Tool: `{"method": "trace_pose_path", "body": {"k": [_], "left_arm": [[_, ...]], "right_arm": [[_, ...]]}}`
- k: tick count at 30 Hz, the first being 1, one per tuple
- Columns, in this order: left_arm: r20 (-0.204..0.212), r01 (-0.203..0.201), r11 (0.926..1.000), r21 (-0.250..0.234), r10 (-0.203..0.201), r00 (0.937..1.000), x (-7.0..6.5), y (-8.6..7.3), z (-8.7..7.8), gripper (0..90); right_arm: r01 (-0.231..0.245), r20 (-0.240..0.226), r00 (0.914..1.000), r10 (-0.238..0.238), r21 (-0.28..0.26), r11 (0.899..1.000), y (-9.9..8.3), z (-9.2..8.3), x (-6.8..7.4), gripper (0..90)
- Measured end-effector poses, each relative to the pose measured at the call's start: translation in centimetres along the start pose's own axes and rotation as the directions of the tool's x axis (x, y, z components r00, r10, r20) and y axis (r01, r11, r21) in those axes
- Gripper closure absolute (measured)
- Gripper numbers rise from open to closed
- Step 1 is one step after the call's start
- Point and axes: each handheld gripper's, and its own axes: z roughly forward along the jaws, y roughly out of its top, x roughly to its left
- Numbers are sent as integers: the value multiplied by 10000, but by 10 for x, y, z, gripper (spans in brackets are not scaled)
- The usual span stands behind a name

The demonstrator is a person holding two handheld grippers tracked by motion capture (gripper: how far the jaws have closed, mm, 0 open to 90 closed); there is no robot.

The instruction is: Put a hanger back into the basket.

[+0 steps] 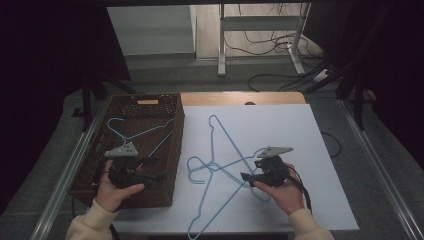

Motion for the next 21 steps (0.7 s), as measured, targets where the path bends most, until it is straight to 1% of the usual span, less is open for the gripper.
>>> {"method": "trace_pose_path", "body": {"k": [2,3,4,6,7,8,9,10,11,12,13,14,17,18,19,21], "left_arm": [[1,8,10000,10,-8,10000,0,0,0,207],[-10,18,10000,14,-18,10000,0,0,0,205],[-21,35,10000,14,-35,10000,1,0,0,205],[-31,58,10000,36,-58,10000,1,-1,1,205],[-39,53,10000,59,-53,10000,1,-1,1,205],[-39,53,10000,59,-53,10000,1,-1,1,205],[-42,49,10000,65,-49,10000,1,-1,2,205],[-39,37,10000,90,-37,10000,1,-1,3,205],[-27,32,9999,101,-32,10000,1,-1,3,205],[-27,32,9999,101,-32,10000,1,-1,3,205],[-32,16,9999,122,-15,10000,0,-1,4,205],[-32,16,9999,122,-15,10000,0,-1,4,205],[-9,4,9999,164,-4,10000,0,-1,5,206],[-9,4,9999,164,-4,10000,0,-1,5,205],[16,-3,9998,179,2,10000,0,-1,5,206],[22,6,9999,163,-6,10000,0,-1,5,206]], "right_arm": [[50,-13,10000,-50,111,9999,2,5,1,304],[92,-27,10000,-92,259,9996,3,9,3,306],[92,-27,10000,-92,259,9996,3,9,3,309],[159,-79,9998,-156,393,9991,3,13,4,319],[212,-140,9997,-204,558,9982,4,17,6,337],[212,-140,9997,-204,558,9982,4,17,6,337],[243,-153,9996,-233,654,9976,4,19,6,343],[292,-188,9994,-276,901,9955,5,26,7,372],[343,-192,9993,-325,1036,9940,5,28,8,381],[343,-192,9993,-325,1036,9940,5,28,8,381],[514,-239,9985,-486,1357,9894,6,37,9,403],[564,-287,9982,-527,1493,9872,7,40,10,414],[730,-345,9971,-678,1821,9806,9,50,12,444],[730,-345,9971,-678,1821,9806,9,50,12,444],[791,-331,9967,-739,2069,9752,10,57,13,474],[901,-314,9959,-852,2227,9707,10,62,13,502]]}}
